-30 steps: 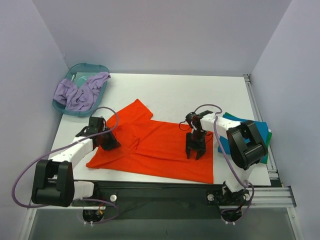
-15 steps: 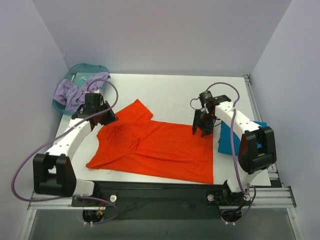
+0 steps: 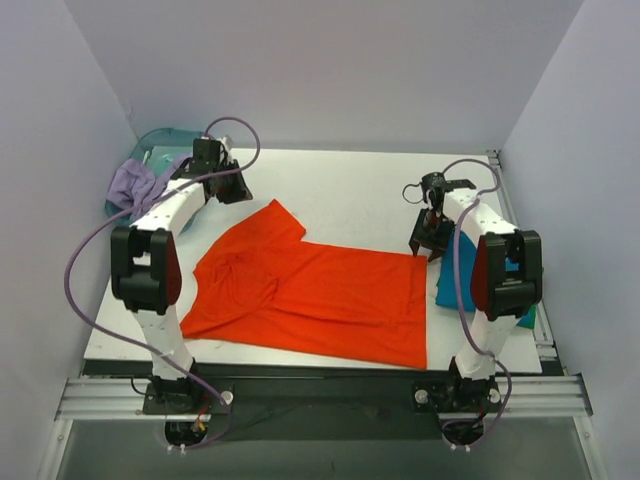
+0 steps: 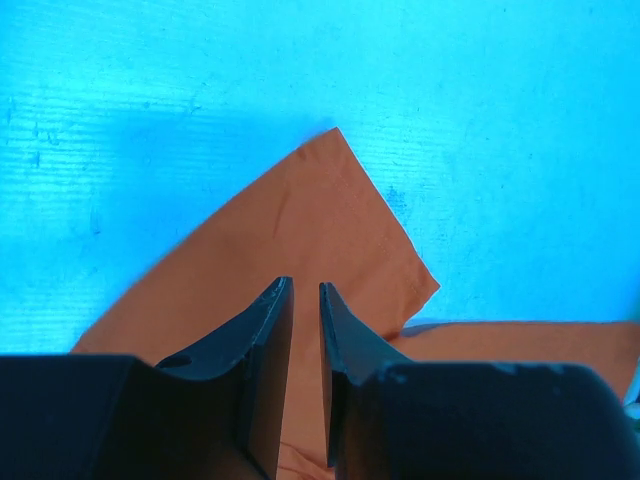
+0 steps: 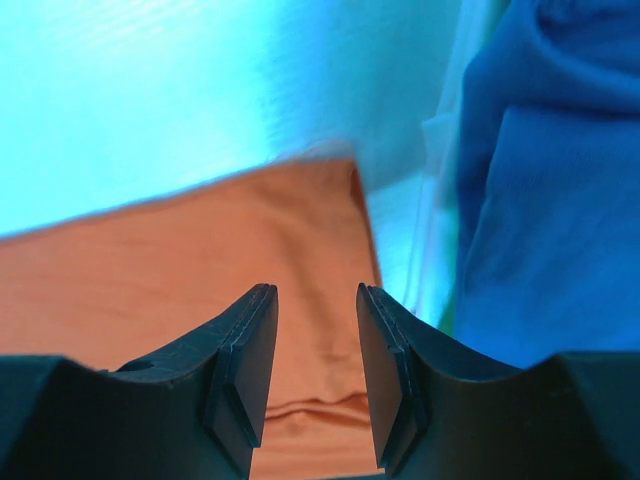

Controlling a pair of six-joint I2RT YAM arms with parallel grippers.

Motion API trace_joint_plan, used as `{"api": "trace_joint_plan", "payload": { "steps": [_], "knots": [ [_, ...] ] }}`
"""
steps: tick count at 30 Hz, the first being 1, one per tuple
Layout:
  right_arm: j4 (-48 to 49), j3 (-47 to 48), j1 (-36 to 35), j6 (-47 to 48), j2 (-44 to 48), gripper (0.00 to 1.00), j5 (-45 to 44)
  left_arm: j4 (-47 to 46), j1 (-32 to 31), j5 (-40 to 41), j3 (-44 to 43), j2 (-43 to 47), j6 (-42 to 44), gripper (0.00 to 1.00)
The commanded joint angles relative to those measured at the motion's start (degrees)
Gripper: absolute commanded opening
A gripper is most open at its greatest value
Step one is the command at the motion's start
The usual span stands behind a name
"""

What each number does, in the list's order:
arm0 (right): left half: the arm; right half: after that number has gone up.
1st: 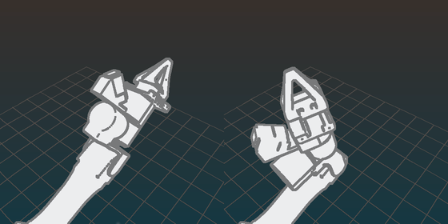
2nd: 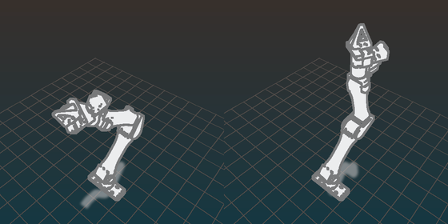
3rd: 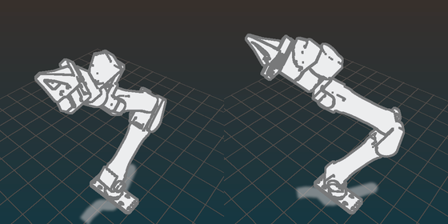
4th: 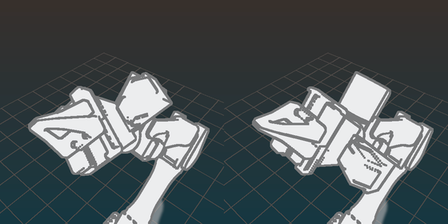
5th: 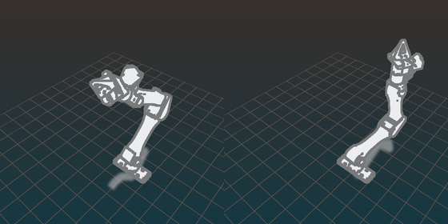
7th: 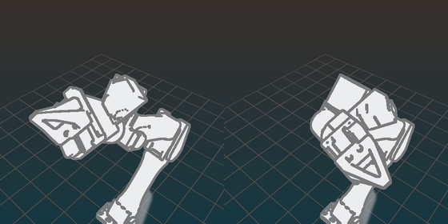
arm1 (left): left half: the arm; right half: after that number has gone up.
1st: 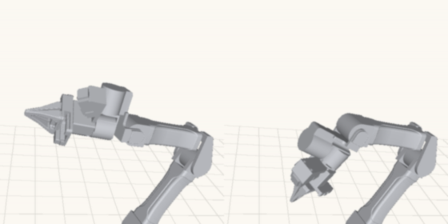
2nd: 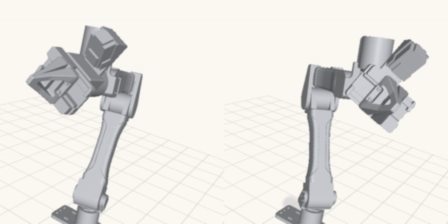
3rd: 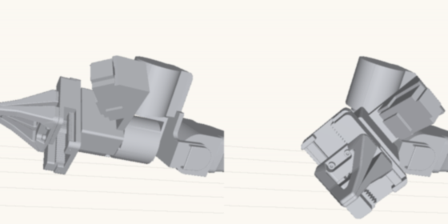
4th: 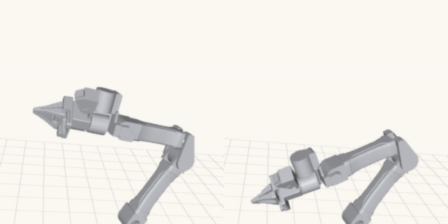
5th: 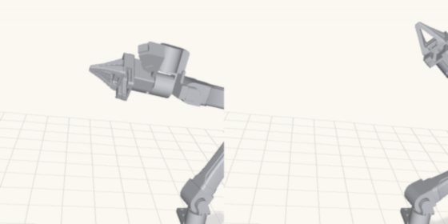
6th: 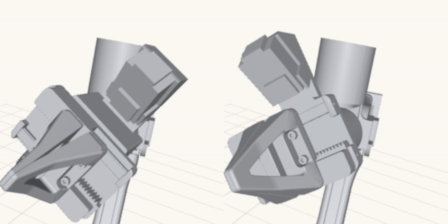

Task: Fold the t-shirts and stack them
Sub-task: Grap the side of the flattened tshirt furthest away from the robot with both arms

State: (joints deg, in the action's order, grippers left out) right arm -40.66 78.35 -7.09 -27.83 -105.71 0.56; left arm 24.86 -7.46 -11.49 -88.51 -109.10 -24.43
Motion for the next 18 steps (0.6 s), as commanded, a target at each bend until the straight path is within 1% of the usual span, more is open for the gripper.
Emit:
{"api": "trace_joint_plan", "payload": {
  "steps": [1,7,18],
  "knots": [
    [-1.3,3.0,0.4,-1.3,-1.8,0.38,-5.1,0.1,-0.2,-2.7,-5.5,-2.8,3.5,0.28],
    [0.5,3.7,0.4,-2.7,-4.6,0.37,-8.3,0.8,-0.2,-2.8,-8.2,-5.8,5.1,0.28],
    [2.9,4.2,1.1,-3.3,-9.1,0.33,-8.6,1.8,-0.5,-2.5,-14.1,-11.0,5.4,0.28]
  ]
}}
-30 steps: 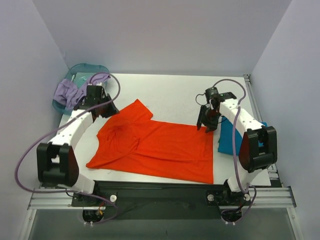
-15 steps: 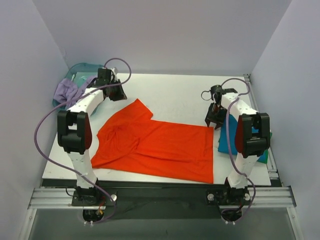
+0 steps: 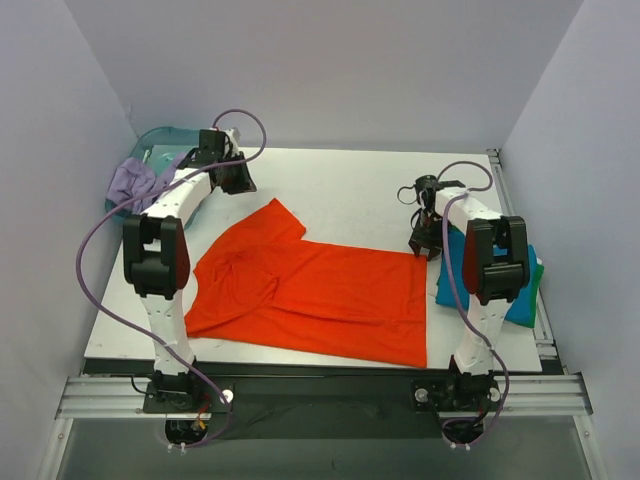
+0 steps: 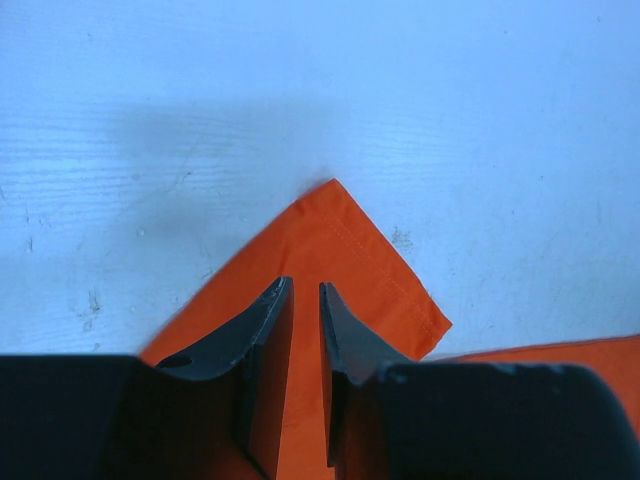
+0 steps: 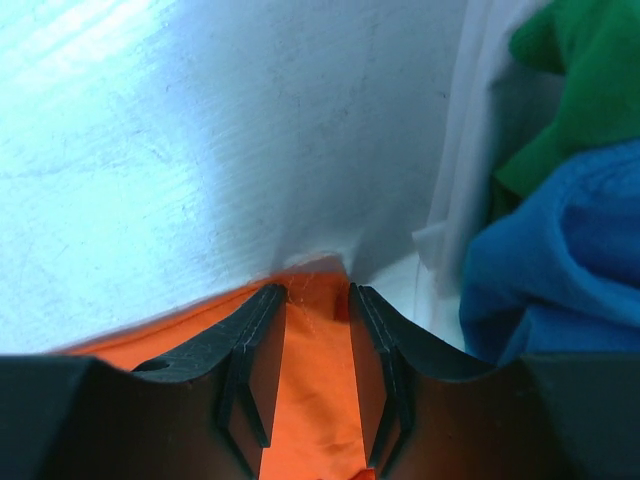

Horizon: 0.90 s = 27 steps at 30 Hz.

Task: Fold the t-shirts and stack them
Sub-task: Grap the side of the flattened tshirt furthest away from the robot with both arms

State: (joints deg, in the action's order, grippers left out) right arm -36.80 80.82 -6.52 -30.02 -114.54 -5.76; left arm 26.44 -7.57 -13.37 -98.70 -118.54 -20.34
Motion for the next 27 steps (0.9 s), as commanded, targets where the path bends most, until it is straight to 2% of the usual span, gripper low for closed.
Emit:
{"api": "trace_joint_plan", "payload": {
  "steps": [1,9,19,27],
  "knots": [
    [-0.8,1.7,0.6,-1.3,-0.7,0.33,-2.2,0.3,-0.5,-0.5,-5.2,-2.0,1.4,0.28],
    [-0.1,1.6,1.4,-1.4,-1.2,0.29,-2.7,2.6,-2.1,-1.0,-11.9,-8.2,3.1,0.27],
    [0.1,0.0,1.5,-1.7,-1.3,0.16,-0.6,3.7,-3.8,-1.8,-17.4,-15.2,5.0,0.29],
    [-0.3,-0.5,1.5,-1.5,-0.8,0.16,1.5,3.6,-4.3,-0.2,-22.0,-19.5,4.5,0.33]
  ]
}}
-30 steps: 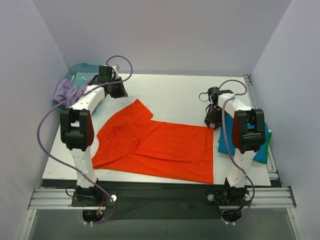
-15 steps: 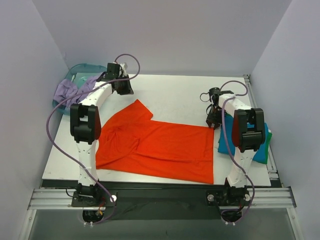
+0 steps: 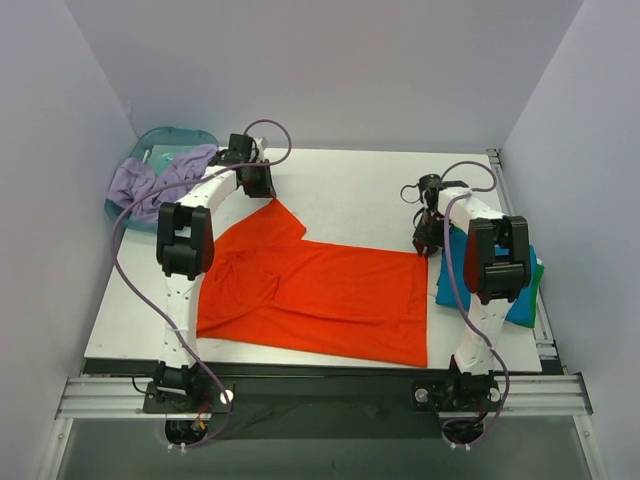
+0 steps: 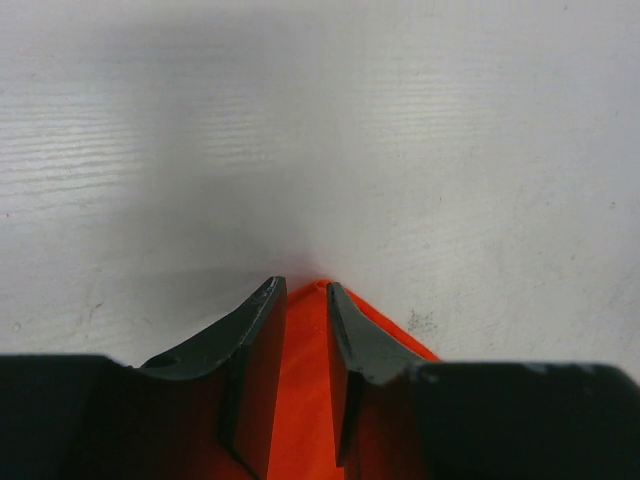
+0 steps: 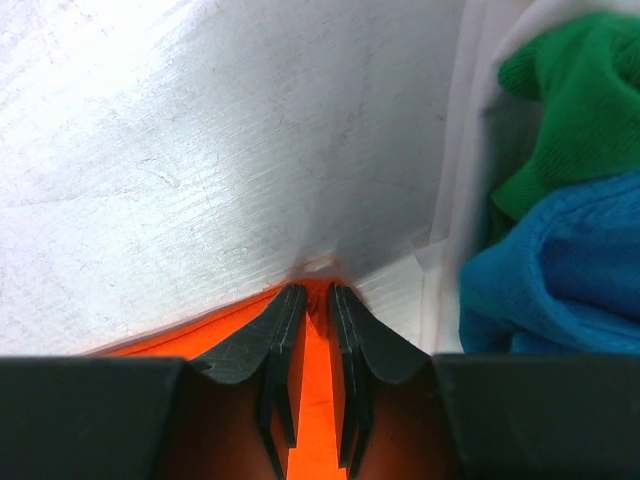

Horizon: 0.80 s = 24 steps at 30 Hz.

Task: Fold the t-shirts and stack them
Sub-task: Grap the side of the flattened tshirt furthest away from the robot with both arms

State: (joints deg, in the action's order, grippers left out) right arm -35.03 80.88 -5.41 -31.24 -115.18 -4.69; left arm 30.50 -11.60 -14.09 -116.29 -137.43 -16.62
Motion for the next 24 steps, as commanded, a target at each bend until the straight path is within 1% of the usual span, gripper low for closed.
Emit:
{"api": "trace_joint_plan", "payload": {
  "steps": [1,14,20,22,24],
  "knots": [
    [-2.2,-0.6,0.4,-0.3,-0.1,0.16,0.6,-0.4,-0.3,1.2,-4.7,-0.8,0.8,0.34],
    [-2.9,-1.7,0.3,0.3,0.0,0.17,1.7,0.1,-1.9,1.9,-5.3,-3.5,2.7,0.42],
    [-2.9,-1.5,0.1,0.2,-0.1,0.17,2.1,1.3,-2.4,3.8,-5.7,-3.9,4.0,0.42],
    [-3.0,-1.7,0.2,0.3,-0.1,0.17,2.1,1.8,-2.4,4.6,-5.6,-4.0,4.4,0.40],
    [-3.0,-1.8,0.1,0.3,-0.1,0.17,2.1,2.2,-2.4,5.3,-5.7,-4.1,4.4,0.35]
  ]
}}
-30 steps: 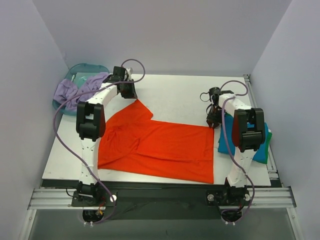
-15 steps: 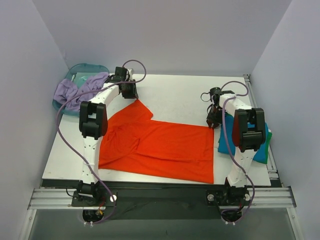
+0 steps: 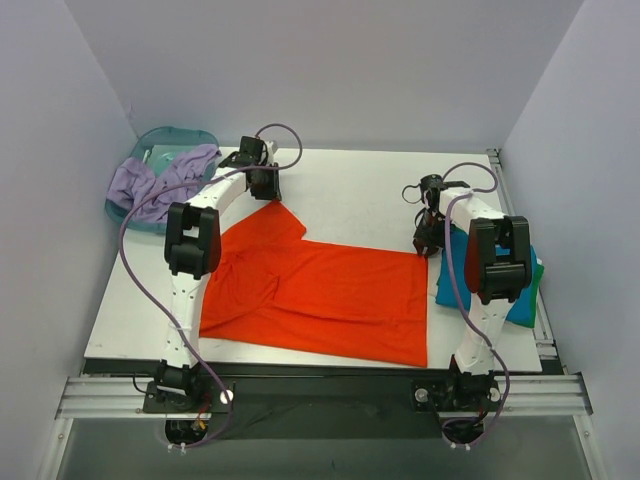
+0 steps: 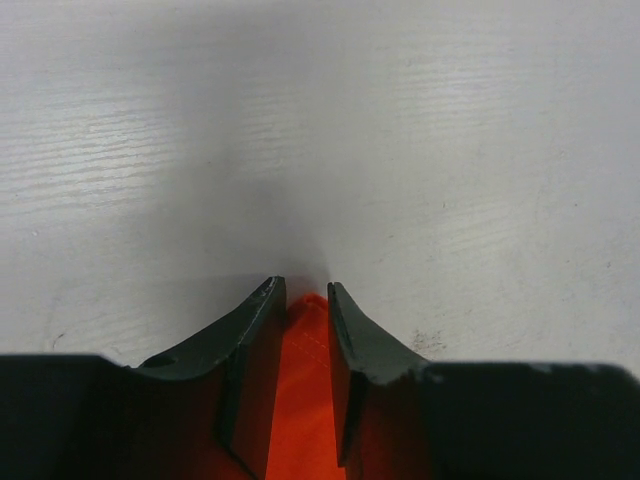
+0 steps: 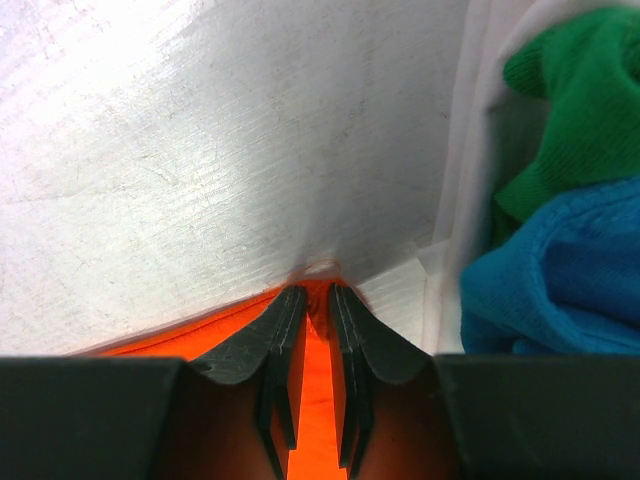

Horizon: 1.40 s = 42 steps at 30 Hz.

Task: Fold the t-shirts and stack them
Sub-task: Grap the side of the flattened tshirt furthest away from the robot with both arms

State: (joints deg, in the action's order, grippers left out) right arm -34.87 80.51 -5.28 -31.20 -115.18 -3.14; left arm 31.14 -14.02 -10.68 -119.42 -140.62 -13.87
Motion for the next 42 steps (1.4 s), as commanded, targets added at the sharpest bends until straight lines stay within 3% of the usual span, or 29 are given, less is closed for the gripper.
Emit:
{"api": "trace_joint_plan", "payload": {
  "steps": [1,3,10,16,23,42],
  "knots": [
    [-3.2,-1.5,0.0,0.2,0.0,0.16,0.6,1.9,0.0,2.1,-2.6,-0.9,1.8,0.34],
    [-3.2,-1.6,-0.1,0.2,0.1,0.16,0.7,2.3,-0.1,2.7,-2.5,-0.9,2.1,0.29],
    [-3.2,-1.8,-0.3,-0.1,0.3,0.17,0.6,3.9,-1.4,5.3,-1.4,-1.0,4.8,0.29],
    [-3.5,-1.6,-0.8,-0.4,0.3,0.12,1.0,3.6,-1.5,3.5,-1.3,-0.6,5.0,0.00],
    [-5.9,-0.5,-0.9,-1.2,1.0,0.00,1.2,2.4,-1.4,0.8,-3.0,1.0,3.3,0.00],
    [-14.8,18.4,0.1,0.4,-5.1,0.00,0.8,-4.7,2.5,-11.1,-13.7,-1.4,-2.7,0.00]
  ]
}}
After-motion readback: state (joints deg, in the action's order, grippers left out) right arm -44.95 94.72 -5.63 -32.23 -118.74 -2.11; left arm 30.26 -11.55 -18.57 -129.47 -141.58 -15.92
